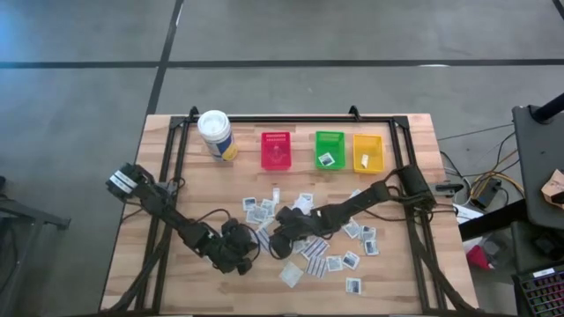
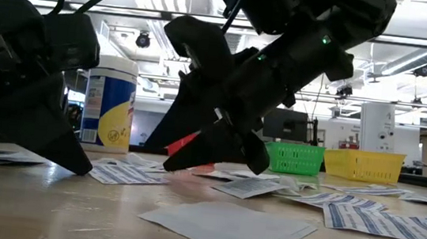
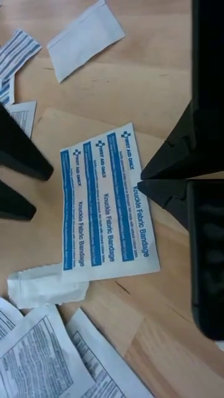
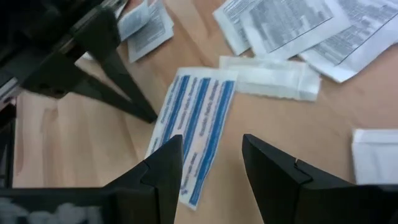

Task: Pick & Place First Aid Supplies
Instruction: Put the blue bandage in the red bin

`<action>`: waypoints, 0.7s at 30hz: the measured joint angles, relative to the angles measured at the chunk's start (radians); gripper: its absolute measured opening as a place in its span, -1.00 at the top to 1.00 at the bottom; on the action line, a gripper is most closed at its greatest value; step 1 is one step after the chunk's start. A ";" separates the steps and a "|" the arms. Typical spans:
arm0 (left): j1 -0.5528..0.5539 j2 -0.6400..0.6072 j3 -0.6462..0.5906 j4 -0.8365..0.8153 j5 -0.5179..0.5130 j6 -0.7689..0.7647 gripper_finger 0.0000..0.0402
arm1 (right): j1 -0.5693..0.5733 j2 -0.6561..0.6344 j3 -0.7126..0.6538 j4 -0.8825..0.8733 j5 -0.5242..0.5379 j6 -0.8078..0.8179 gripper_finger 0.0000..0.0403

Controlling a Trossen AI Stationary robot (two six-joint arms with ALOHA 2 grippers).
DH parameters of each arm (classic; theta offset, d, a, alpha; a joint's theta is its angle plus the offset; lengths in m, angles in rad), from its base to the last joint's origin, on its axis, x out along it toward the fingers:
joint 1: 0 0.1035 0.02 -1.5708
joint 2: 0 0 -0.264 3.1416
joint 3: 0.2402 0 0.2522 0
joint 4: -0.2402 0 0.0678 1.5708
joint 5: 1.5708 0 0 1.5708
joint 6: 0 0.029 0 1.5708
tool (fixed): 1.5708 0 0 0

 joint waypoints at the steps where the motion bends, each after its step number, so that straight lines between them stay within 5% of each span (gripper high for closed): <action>1: 0.000 0.000 -0.001 0.000 0.000 -0.001 1.00 | -0.002 0.000 0.000 0.000 0.000 0.004 0.18; 12: 0.001 0.001 -0.006 0.164 -0.050 0.182 1.00 | -0.002 0.000 -0.003 0.000 -0.030 0.023 0.18; 21: 0.022 0.033 -0.017 0.151 -0.055 0.150 1.00 | 0.001 0.001 -0.010 -0.001 -0.032 0.023 0.18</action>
